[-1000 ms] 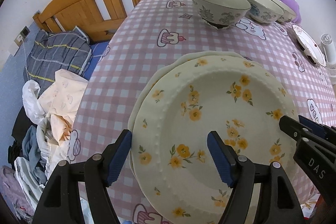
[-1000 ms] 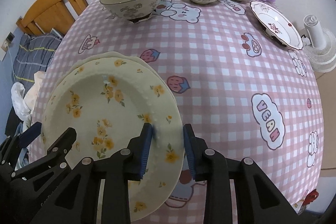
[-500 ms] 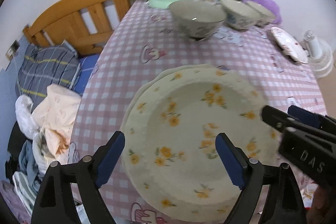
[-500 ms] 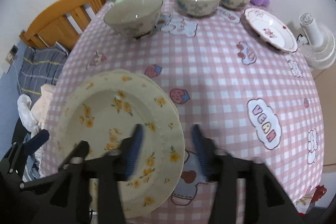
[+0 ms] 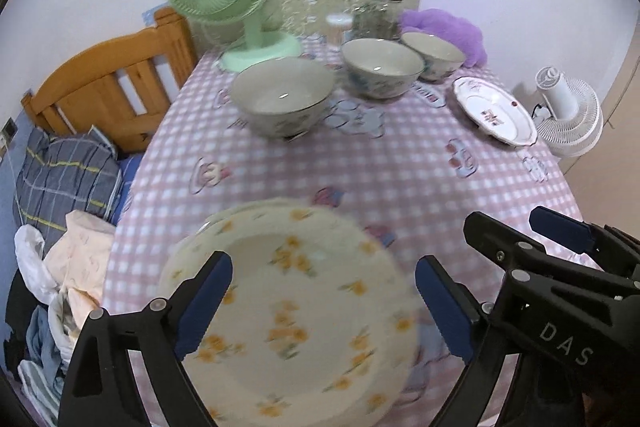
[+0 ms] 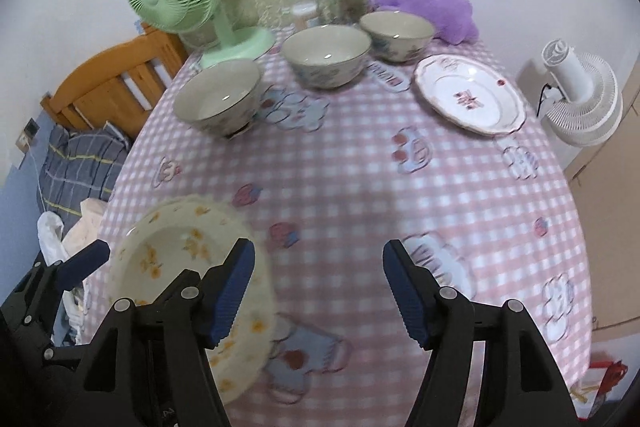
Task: Organize plates and bowls
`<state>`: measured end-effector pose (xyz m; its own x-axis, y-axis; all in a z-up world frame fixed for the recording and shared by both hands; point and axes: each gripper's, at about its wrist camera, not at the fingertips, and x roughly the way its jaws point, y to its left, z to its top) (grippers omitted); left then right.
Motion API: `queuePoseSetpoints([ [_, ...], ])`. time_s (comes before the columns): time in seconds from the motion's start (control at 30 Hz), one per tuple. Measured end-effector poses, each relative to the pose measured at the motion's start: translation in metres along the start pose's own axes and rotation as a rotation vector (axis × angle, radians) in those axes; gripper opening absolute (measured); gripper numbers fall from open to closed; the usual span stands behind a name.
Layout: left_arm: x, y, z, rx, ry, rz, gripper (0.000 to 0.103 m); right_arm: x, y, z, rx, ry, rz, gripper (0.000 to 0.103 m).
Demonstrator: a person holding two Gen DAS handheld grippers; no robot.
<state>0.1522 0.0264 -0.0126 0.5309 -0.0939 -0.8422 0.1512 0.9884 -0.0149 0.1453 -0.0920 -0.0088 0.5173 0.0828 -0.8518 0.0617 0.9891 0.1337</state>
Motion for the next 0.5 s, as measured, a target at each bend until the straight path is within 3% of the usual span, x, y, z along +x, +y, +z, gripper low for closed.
queuePoseSetpoints([
  [0.13,0.009,-0.030,0.018,-0.032,-0.009,-0.016,0.093,0.000,-0.035,0.018,0.002,-0.003,-0.015,0.070],
  [0.5,0.042,-0.124,0.073,-0.073,-0.031,0.034,0.092,0.018,-0.139,0.074,0.007,-0.008,-0.009,0.070],
])
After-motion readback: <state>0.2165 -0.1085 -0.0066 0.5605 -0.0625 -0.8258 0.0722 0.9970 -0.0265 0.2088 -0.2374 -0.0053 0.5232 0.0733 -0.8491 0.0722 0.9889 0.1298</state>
